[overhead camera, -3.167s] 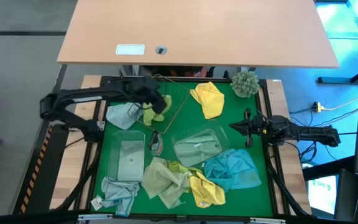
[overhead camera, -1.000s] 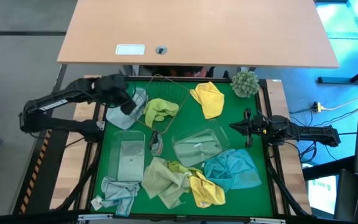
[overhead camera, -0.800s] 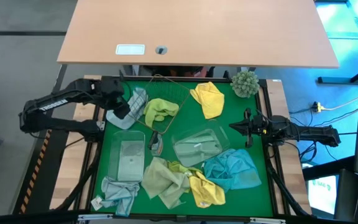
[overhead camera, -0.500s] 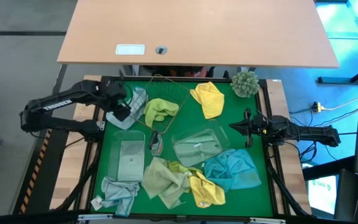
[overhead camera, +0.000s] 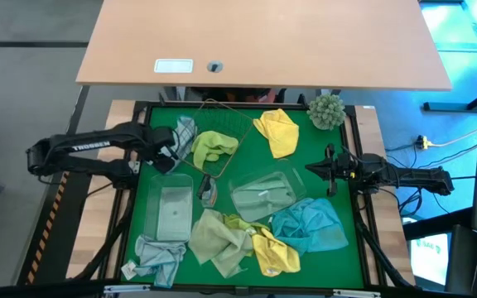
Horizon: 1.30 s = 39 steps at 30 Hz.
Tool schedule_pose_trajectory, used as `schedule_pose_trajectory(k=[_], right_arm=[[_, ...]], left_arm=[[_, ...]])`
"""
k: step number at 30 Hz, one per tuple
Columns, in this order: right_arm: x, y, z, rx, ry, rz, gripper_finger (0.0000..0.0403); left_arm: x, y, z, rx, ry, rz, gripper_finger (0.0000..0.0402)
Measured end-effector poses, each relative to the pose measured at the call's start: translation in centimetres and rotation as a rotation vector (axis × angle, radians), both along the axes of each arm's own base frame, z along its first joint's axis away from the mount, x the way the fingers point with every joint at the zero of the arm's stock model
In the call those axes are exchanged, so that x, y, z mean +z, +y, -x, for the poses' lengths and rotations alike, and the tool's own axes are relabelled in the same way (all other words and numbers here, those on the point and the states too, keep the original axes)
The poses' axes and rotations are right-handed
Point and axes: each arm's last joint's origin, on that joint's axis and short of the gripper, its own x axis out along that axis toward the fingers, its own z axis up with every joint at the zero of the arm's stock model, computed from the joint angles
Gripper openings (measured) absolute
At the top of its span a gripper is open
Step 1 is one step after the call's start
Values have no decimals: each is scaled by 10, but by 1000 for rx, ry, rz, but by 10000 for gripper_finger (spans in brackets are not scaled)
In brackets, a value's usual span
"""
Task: Sort microfiber towel by color & place in baskets
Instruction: Put the top light blue microfiber towel into the left transparent bin
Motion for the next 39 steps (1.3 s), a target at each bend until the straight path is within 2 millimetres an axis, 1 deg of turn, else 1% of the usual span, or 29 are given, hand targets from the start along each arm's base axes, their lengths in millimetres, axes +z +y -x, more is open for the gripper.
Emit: schedule_pose_trajectory(k=[6,9,13,20,24,29,33,36,39], right_arm=[[0,0,0,0,0,0,3],[0,0,0,0,0,0,3],[0,0,0,0,0,0,3],[0,0,0,0,1,0,3],[0,0,0,0,1,0,3],[0,0,0,0,0,0,3],[0,0,0,0,0,0,3],[0,0,0,0,1,0,3],[0,0,0,0,1,0,3]], left_arm=[[-22,1,2,5,13,-55,190],[-32,-1,6,22,31,-48,190],[-38,0,3,54,-17,-64,190],[-51,5,2,76,-22,-211,190],[-61,4,4,77,-21,-209,190],[-63,4,4,72,-35,-193,188],[-63,4,4,70,-35,-191,165],[-63,3,4,73,-38,-190,132],[-62,4,4,74,-39,-190,90]])
